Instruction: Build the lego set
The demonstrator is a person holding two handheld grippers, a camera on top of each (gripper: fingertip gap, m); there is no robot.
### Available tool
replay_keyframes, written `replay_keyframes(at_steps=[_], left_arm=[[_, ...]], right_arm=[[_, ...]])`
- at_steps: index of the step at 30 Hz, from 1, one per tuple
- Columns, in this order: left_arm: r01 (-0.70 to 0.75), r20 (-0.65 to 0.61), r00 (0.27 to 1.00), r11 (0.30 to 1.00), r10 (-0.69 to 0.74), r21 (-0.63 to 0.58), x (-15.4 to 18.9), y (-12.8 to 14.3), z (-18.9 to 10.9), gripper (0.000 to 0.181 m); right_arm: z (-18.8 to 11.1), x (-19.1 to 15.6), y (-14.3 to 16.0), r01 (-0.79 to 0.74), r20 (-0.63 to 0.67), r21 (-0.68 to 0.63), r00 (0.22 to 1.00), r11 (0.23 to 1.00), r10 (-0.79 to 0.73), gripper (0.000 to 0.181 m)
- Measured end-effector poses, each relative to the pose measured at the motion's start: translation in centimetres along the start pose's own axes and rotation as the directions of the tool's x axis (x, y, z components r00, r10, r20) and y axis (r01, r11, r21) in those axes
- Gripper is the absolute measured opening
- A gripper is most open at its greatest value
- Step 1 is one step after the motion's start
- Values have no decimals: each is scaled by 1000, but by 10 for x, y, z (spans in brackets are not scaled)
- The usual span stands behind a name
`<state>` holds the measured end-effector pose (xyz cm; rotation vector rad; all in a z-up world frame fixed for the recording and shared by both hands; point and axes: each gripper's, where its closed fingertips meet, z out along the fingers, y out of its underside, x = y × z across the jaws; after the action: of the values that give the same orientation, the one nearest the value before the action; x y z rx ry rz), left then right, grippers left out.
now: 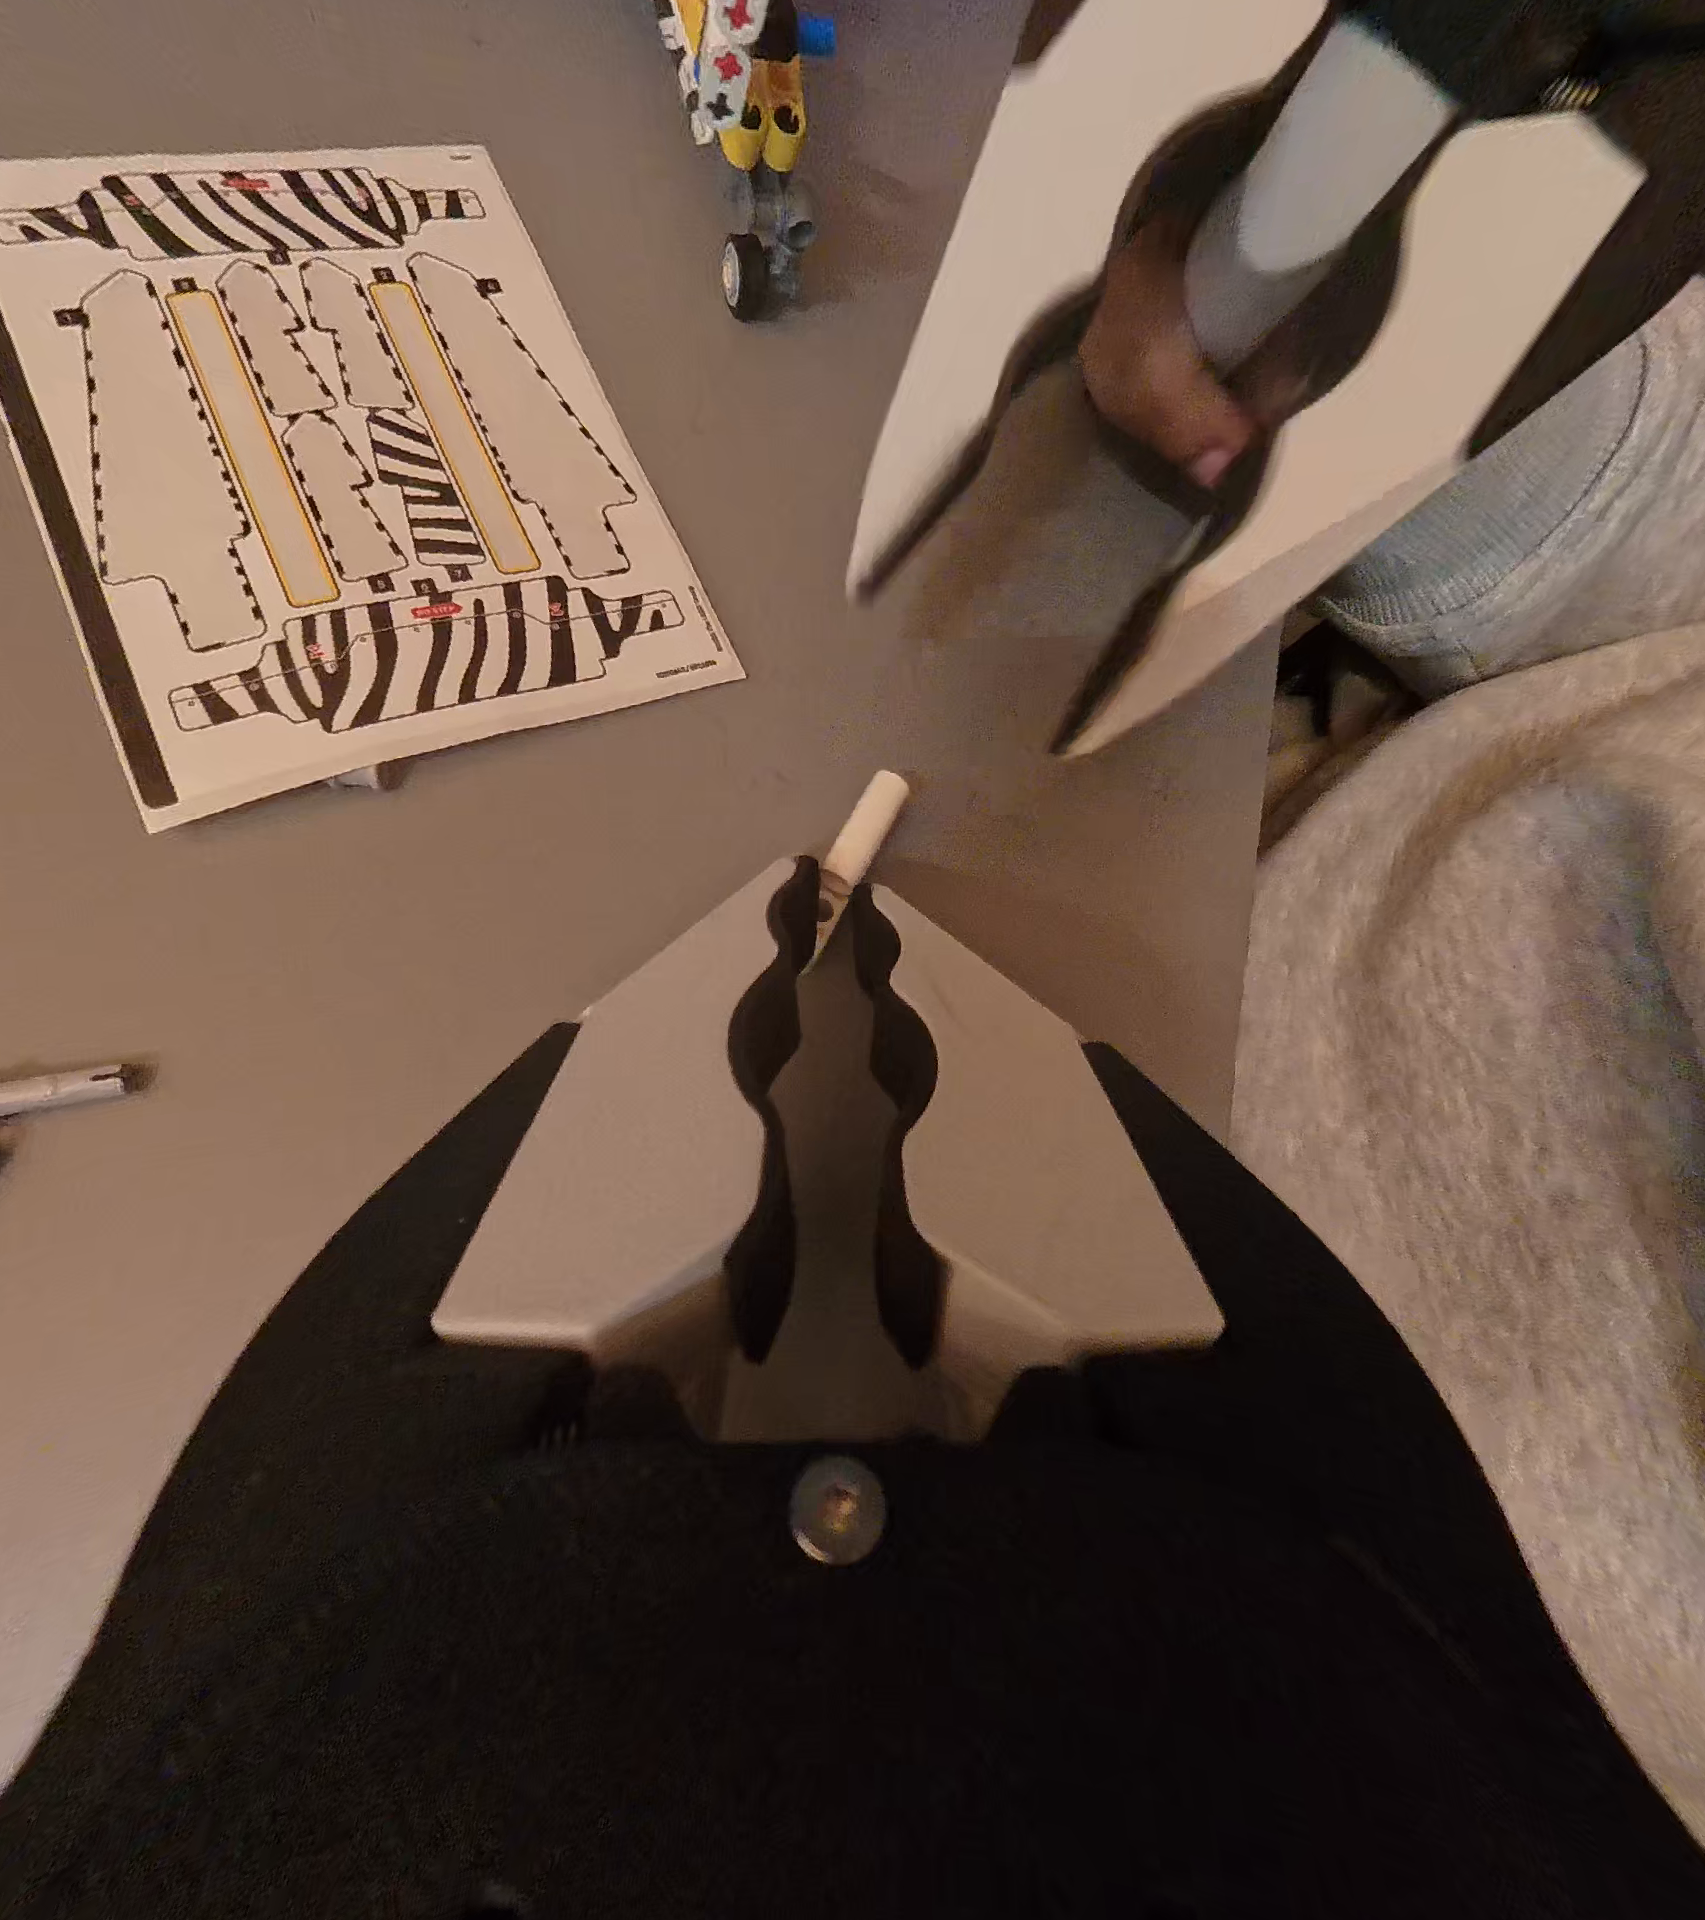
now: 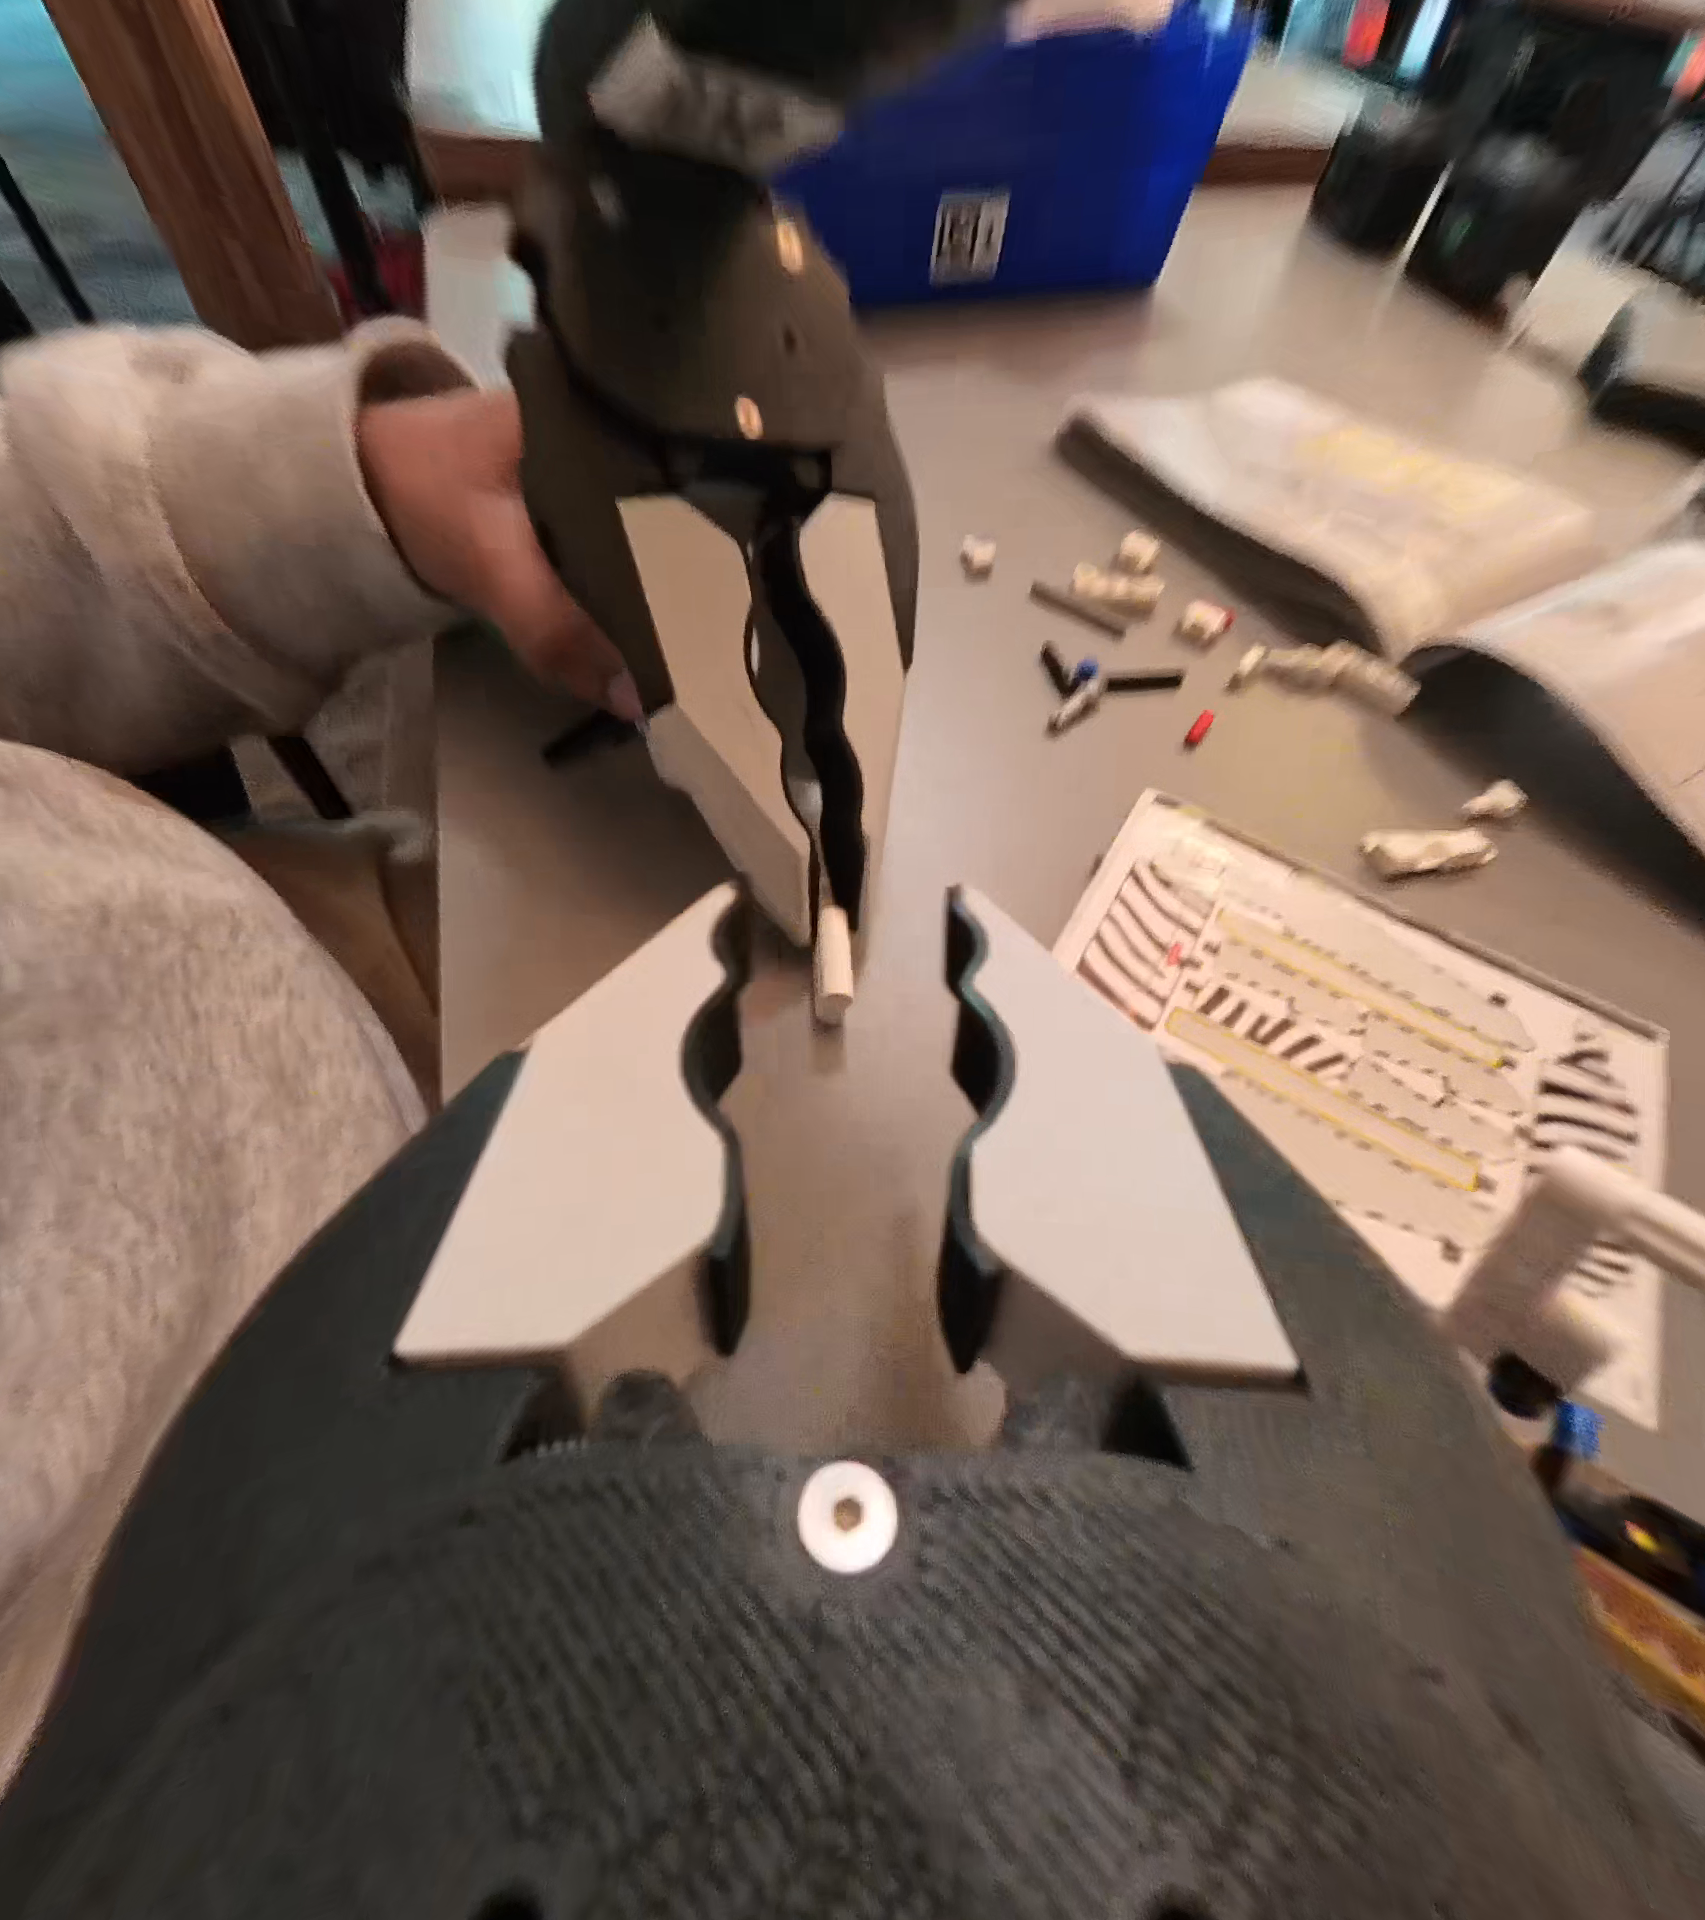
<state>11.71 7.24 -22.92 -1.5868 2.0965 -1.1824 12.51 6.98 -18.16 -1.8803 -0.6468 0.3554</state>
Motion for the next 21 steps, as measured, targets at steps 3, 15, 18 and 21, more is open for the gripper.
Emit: replay_keyframes(at_steps=[3,15,18,21], left_arm=[[-29,-25,999,998,30,57,6,-6,-6,5],[-215,132,976,855,172,471,13,-48,-62,5],[-239,126,971,864,203,443,17,-46,-56,5],[-241,121,970,867,209,435,17,-46,-54,5]], right_arm=[[-21,7,-24,76,-109,183,992,980,-56,54],[-39,-14,-64,268,-240,503,957,822,-165,25],[-42,-10,-66,171,-166,541,982,824,-94,32],[-44,-10,-67,181,-181,550,979,815,-95,32]])
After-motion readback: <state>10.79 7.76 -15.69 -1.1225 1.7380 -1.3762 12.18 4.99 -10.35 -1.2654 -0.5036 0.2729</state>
